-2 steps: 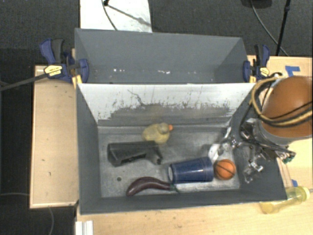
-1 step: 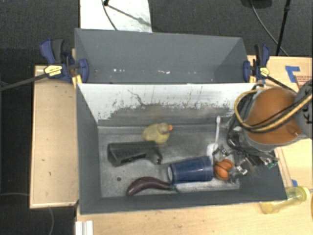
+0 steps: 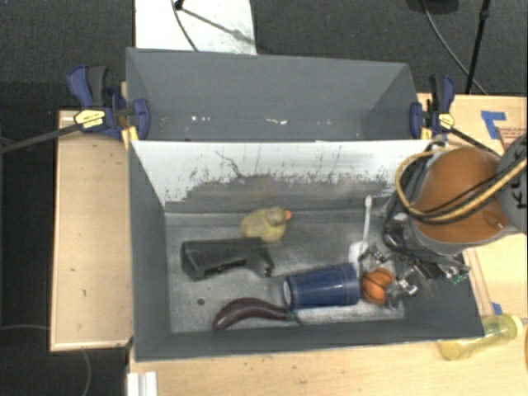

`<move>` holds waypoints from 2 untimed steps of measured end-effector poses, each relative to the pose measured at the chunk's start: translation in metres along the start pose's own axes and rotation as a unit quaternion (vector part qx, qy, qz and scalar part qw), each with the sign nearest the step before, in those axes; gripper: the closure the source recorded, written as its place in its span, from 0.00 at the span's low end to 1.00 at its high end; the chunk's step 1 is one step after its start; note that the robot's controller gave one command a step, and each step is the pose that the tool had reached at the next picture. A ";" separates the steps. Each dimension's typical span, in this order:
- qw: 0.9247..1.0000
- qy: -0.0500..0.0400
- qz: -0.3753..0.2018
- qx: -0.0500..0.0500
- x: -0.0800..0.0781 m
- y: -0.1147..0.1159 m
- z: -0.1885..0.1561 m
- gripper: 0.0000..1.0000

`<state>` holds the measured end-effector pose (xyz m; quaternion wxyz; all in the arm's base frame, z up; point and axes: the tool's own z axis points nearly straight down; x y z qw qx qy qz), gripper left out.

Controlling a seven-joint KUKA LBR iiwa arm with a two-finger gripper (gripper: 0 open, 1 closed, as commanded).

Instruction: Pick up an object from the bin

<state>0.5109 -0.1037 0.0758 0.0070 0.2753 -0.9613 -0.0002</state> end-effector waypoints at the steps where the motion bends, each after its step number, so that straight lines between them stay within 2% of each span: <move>1: 1.000 -0.006 -0.002 0.001 0.000 0.006 -0.032 1.00; 2: 1.000 -0.008 0.012 0.003 0.000 0.013 -0.177 1.00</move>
Offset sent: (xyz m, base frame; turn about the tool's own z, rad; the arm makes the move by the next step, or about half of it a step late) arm -0.0057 0.0117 0.1760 0.0235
